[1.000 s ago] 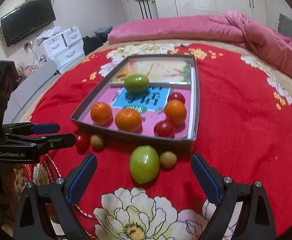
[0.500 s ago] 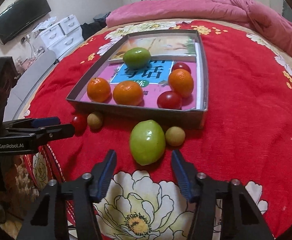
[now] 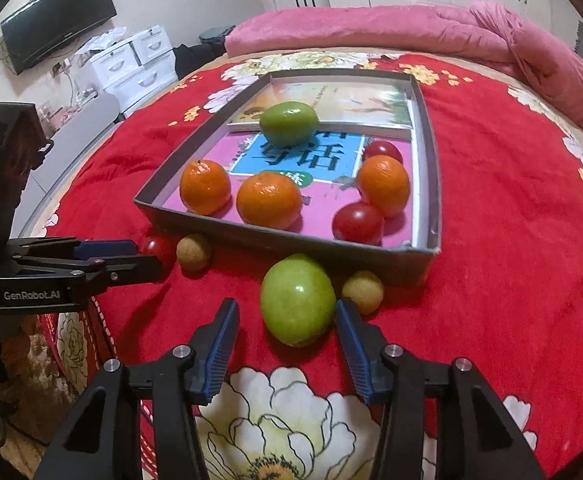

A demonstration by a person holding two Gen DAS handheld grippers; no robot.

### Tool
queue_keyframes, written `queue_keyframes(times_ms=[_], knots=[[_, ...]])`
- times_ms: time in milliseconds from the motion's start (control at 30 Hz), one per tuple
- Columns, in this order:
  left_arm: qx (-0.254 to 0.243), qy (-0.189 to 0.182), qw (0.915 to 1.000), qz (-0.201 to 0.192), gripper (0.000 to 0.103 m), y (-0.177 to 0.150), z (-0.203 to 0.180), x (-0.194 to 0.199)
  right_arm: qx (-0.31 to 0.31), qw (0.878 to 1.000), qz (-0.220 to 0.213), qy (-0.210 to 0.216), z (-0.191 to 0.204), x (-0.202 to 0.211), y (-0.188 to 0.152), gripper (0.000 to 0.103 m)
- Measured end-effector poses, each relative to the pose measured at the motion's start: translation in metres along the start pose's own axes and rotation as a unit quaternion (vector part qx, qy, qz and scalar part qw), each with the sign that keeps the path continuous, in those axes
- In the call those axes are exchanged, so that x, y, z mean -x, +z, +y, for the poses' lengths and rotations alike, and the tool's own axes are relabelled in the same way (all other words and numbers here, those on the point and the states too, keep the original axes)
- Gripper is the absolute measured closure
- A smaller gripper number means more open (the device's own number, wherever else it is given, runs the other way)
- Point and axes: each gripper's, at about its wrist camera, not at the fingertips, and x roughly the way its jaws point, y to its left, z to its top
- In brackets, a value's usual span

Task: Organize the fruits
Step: 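Grasp a red tomato with the left tool while the right tool grasps a large green apple, then carry the tomato into the tray with the left tool while the right tool lowers the green apple there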

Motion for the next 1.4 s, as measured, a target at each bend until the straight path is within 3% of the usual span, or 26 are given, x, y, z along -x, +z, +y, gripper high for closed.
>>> queue_keyframes(times_ms=[400,600,900,1167,1400], knots=[[-0.008,0.001,1.0000,-0.001,0.056,0.004,-0.003,-0.007,0.037,0.999,0.007,-0.015,0.006,-0.019,0.007,0.059],[-0.016,-0.006,0.9998,0.004,0.075,0.004,-0.007,-0.011,0.027,1.000,0.000,0.012,0.006,-0.012,0.007,0.059],[-0.021,-0.020,0.9995,-0.015,0.075,0.006,-0.012,0.003,0.025,0.998,-0.048,0.039,0.007,0.015,0.013,0.059],[-0.023,-0.013,0.9974,-0.067,0.075,0.019,-0.011,0.033,0.020,0.997,-0.074,0.031,0.002,0.027,0.019,0.059],[-0.016,-0.004,0.9960,-0.088,0.075,0.031,-0.006,0.039,0.014,0.996,-0.089,0.024,-0.005,0.033,0.024,0.059]])
